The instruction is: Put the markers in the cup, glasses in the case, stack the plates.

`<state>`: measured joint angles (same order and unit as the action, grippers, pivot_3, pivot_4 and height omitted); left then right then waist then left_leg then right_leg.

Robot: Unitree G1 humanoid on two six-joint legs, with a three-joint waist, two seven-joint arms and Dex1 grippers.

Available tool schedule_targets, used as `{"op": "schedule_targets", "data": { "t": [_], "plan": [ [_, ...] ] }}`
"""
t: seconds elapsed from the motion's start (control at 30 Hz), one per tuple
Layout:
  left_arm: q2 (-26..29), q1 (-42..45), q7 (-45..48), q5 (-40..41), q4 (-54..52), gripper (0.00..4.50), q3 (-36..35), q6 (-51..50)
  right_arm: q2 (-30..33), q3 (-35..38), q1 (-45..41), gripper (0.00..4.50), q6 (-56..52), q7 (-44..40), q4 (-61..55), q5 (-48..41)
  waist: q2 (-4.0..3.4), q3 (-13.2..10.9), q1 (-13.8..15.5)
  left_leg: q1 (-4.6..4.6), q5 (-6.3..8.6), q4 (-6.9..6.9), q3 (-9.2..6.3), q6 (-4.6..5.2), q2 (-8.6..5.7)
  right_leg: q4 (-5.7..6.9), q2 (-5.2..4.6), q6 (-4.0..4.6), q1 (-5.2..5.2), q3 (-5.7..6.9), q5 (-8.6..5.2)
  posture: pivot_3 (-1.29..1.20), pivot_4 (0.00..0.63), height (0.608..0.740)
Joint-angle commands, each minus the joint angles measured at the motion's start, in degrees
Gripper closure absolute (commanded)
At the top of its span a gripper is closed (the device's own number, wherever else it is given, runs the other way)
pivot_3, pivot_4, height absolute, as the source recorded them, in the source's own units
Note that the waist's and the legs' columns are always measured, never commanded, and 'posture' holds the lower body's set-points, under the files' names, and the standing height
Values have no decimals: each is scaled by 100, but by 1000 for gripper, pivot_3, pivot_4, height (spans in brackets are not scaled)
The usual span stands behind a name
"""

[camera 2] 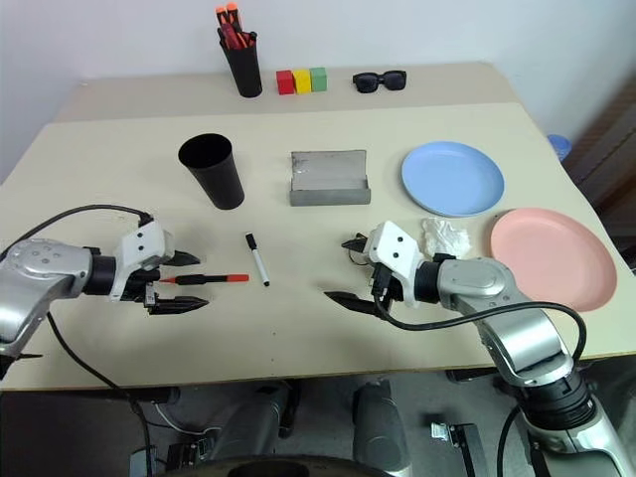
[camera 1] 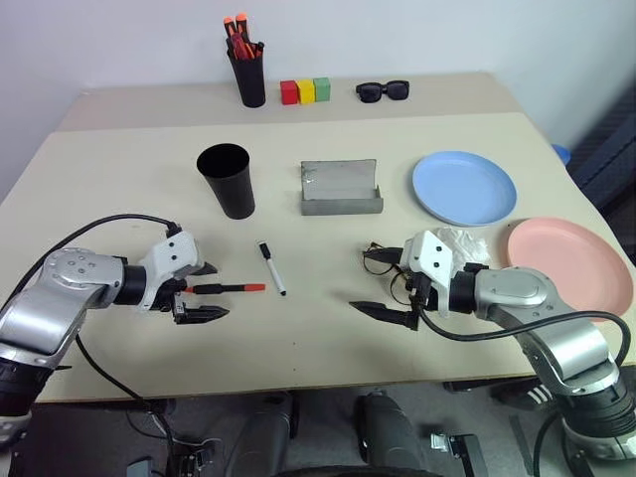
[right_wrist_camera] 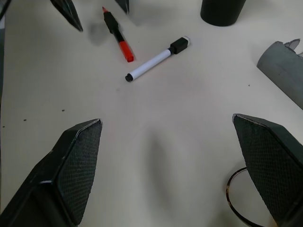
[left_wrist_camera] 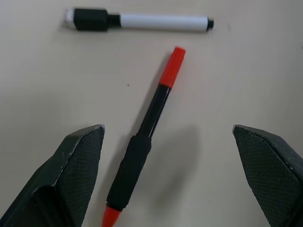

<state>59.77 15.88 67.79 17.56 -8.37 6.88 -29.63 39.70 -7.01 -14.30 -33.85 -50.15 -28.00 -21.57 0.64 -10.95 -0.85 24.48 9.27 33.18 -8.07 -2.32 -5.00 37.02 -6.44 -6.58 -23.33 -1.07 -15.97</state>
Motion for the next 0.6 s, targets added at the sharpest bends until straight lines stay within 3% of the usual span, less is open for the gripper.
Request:
{"op": "schedule_targets", "data": {
  "t": [0.03, 0.07, 0.17, 0.4, 0.6],
  "plan": [
    [185, 57, 380, -407, 291, 38, 292, 446, -96, -53, 74, 0, 133, 56, -214, -29, 0, 0, 1, 0, 0, 0, 0, 0, 0, 0, 0, 0, 0, 0, 0, 0, 150, 740],
    [187, 59, 422, -477, 386, 38, 316, 528, -108, -74, 99, 0, 142, 72, -230, -20, 0, 0, 5, 0, 0, 0, 1, 1, 0, 0, 0, 0, 0, 0, 0, 0, 150, 740],
    [157, 105, 494, -620, 637, 893, 351, 710, -136, -131, 130, 0, 165, 123, -250, -2, 0, 0, -1, -1, 0, 0, 2, 1, -1, 0, -1, 0, 1, -1, 0, 0, 150, 740],
    [1, 163, 535, -733, 980, 4404, 319, 1049, -205, -186, 102, 0, 162, 187, -202, -17, 0, 1, -2, -2, 0, 0, 1, 2, 0, 3, 0, -4, 1, -1, 1, 0, 150, 740],
    [-98, 71, 416, -685, 943, 4464, 128, 1158, -254, -239, 45, 0, 164, 192, -147, -4, -1, 2, 8, -6, -1, 2, 1, 2, -2, 9, 3, -5, 4, -1, 1, 0, 150, 740]
  ]
}}
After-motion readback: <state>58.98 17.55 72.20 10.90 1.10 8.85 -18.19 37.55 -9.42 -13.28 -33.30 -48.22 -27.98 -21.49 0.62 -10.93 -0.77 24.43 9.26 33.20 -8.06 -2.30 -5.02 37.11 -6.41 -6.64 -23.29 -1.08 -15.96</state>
